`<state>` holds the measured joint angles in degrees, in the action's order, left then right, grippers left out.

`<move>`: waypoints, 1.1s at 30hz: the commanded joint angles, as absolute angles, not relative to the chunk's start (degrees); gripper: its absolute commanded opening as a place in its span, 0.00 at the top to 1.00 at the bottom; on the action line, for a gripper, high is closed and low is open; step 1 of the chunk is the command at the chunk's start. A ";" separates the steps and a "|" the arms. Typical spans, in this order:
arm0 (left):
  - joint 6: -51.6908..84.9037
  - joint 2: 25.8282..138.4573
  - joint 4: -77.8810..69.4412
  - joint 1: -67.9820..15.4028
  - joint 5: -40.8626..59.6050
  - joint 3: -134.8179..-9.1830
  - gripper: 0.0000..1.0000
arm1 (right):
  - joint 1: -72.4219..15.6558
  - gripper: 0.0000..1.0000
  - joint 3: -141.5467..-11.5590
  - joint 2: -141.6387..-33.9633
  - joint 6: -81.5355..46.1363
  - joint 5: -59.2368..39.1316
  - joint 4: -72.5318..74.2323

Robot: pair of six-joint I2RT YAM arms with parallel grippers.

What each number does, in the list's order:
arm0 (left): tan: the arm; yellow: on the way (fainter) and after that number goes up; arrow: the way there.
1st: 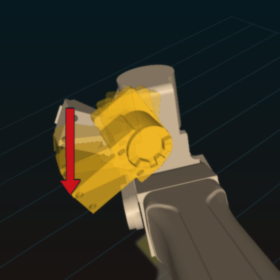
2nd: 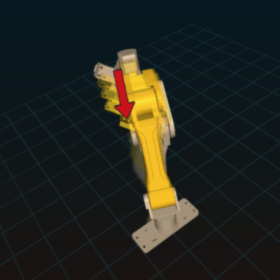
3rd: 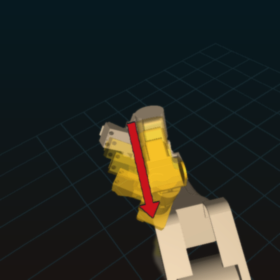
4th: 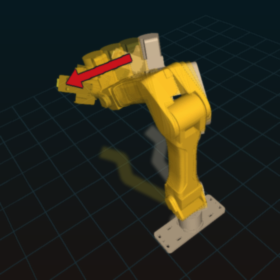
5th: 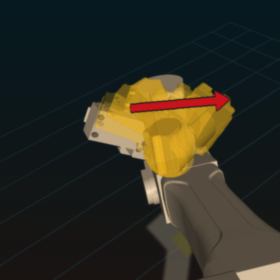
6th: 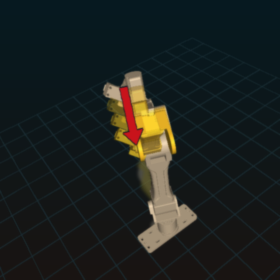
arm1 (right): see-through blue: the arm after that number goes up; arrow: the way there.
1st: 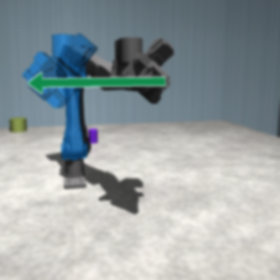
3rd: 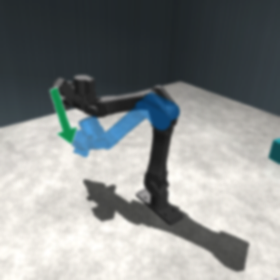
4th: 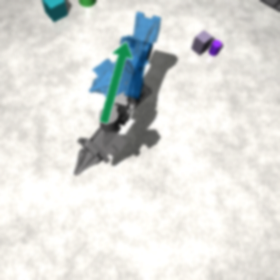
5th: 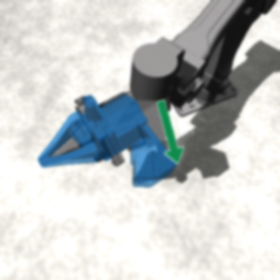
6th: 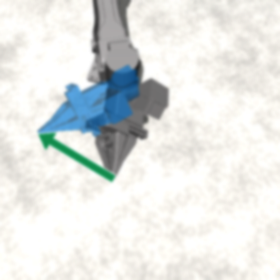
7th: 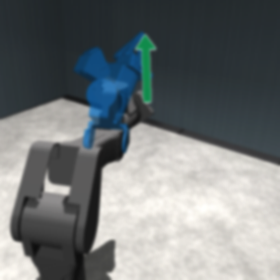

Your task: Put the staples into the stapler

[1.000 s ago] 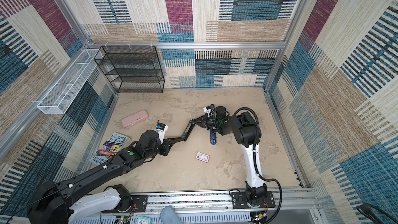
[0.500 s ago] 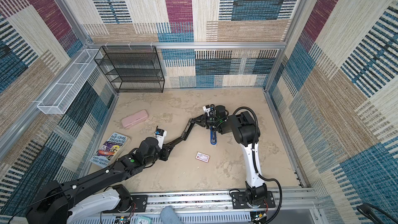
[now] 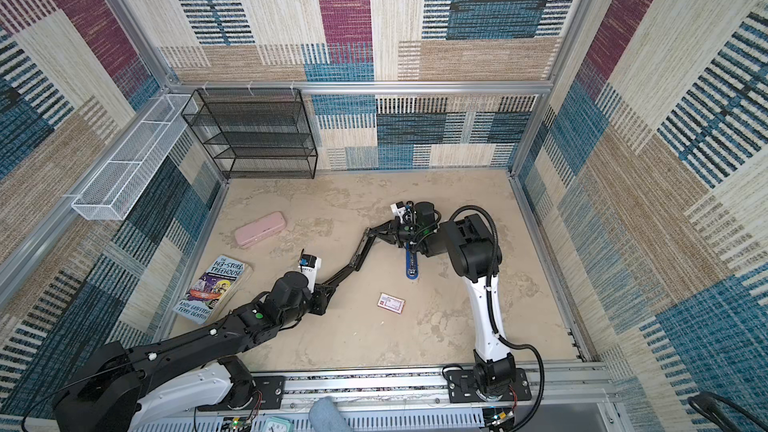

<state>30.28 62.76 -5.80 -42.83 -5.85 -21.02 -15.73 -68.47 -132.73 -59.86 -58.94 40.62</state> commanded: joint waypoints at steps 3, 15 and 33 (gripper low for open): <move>35.14 64.42 6.70 -43.92 -10.49 -19.48 0.69 | -14.16 0.92 -69.29 -133.68 -56.32 -44.12 37.35; 38.88 67.45 6.86 -45.18 -11.60 -18.63 0.59 | -14.12 0.76 -70.19 -133.44 -54.85 -43.36 35.21; 37.08 62.50 12.07 -45.31 -12.32 -25.27 0.55 | -14.06 0.53 -73.43 -124.45 -42.59 -35.10 18.97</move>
